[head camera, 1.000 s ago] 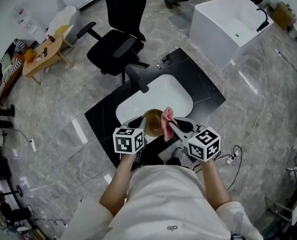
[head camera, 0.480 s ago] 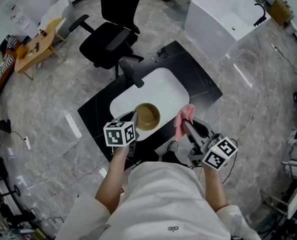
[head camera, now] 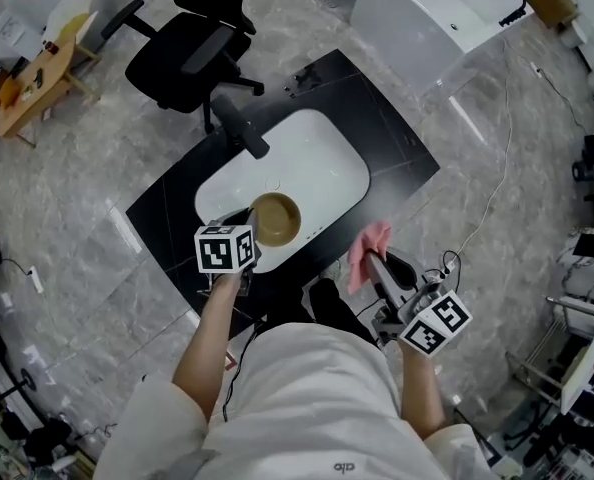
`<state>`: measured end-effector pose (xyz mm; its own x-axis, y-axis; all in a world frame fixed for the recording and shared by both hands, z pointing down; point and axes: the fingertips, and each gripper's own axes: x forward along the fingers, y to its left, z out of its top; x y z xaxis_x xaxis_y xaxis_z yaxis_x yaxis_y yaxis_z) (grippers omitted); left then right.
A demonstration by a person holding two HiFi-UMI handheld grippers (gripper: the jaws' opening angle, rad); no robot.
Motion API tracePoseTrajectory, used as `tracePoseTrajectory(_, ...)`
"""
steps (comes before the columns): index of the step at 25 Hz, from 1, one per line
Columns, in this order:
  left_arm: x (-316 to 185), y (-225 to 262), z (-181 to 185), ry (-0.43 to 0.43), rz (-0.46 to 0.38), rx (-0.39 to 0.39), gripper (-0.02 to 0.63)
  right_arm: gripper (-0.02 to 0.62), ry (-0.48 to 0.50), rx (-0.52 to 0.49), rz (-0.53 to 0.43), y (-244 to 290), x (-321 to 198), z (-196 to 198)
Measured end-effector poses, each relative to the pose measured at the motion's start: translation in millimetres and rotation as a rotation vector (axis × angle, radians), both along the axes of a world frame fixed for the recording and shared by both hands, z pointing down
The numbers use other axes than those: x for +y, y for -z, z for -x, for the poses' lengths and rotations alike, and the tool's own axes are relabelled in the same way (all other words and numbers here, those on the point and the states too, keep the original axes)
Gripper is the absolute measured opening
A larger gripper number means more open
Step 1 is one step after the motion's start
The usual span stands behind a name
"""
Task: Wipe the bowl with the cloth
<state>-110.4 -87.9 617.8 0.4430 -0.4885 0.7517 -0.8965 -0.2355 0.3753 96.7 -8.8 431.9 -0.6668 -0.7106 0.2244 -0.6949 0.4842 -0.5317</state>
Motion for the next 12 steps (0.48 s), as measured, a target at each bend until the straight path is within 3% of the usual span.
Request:
tracePoseTrajectory(8, -6, -64, -4, -0.035, 0.083, -0.004, 0.025, 0.029, 0.026, -0.001, 0.064, -30, 0, 23)
tracePoseTrajectory(12, -10, -95, -5, 0.009, 0.136, 0.046, 0.025, 0.029, 0.038, -0.005, 0.091, -43, -1, 35)
